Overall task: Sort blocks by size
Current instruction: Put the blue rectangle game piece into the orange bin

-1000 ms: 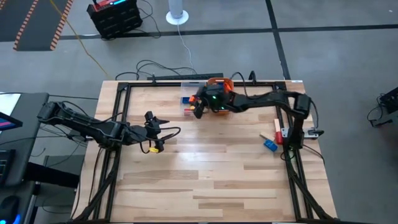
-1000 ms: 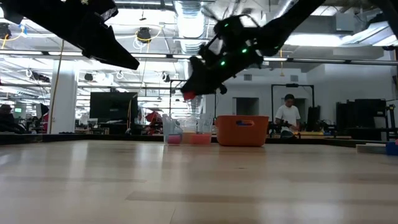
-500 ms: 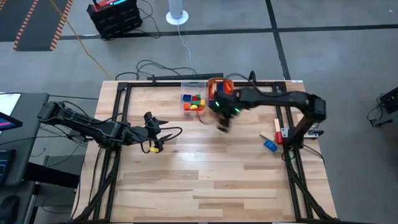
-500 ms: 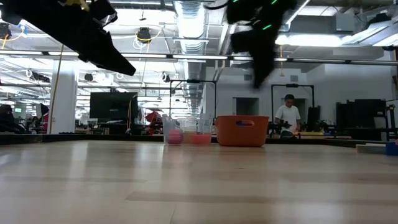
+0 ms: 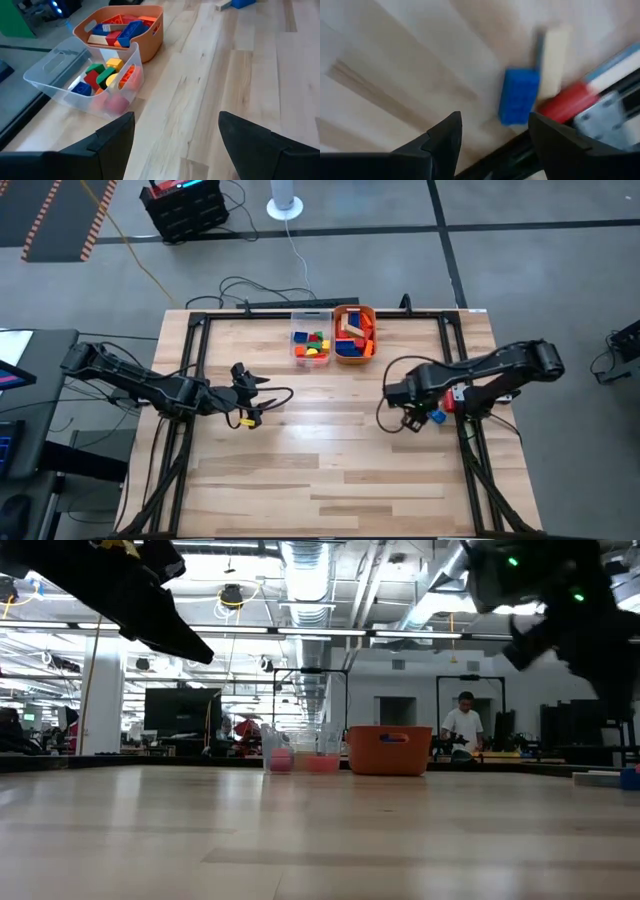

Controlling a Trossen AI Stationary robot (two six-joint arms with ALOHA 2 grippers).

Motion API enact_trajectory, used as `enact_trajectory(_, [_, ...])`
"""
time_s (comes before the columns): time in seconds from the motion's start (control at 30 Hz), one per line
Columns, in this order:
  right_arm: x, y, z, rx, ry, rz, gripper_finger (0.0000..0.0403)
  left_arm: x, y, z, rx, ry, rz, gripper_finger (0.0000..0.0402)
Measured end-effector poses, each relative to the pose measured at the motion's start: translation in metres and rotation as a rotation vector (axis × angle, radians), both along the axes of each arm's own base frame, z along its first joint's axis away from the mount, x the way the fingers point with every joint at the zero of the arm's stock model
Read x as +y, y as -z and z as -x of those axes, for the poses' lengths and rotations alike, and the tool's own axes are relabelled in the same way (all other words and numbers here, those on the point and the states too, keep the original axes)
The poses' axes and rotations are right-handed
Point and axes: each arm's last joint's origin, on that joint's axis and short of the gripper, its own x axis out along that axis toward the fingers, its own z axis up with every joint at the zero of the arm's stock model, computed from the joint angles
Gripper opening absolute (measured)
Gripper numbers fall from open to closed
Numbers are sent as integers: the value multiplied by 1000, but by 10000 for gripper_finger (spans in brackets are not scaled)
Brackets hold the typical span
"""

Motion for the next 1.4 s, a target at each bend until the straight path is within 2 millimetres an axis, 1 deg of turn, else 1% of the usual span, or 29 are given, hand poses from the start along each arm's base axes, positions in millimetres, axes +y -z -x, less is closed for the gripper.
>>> enact_trajectory(0.13, [-3,18,15,91,69,-42,260,1,-2,-1,-7,9,-24,280])
enact_trajectory(0.27, [-11,30,19,146,96,-47,260,0,-4,-2,-28,17,-38,280])
enact_trajectory(0.4, [-23,35,13,128,95,-73,260,0,-5,-3,-34,20,-42,280])
enact_trajectory(0.53, [-37,45,11,183,121,-89,260,0,-4,-2,-24,17,-38,280])
enact_trajectory(0.63, [-46,54,8,224,107,-115,260,0,-3,-2,-15,16,-37,280])
enact_trajectory(0.97, [-58,91,0,357,29,-256,256,0,-3,-2,-16,15,-35,280])
enact_trajectory(1.07, [-57,100,-1,391,0,-288,237,0,-3,-2,-16,15,-35,280])
enact_trajectory(1.2, [-54,106,-7,424,-38,-309,188,0,-3,-2,-14,17,-38,280])
enact_trajectory(1.33, [-48,101,-22,398,-88,-295,140,0,-3,-2,-14,16,-38,280])
enact_trajectory(1.4, [-44,95,-33,359,-124,-285,131,0,-3,-2,-14,16,-38,280])
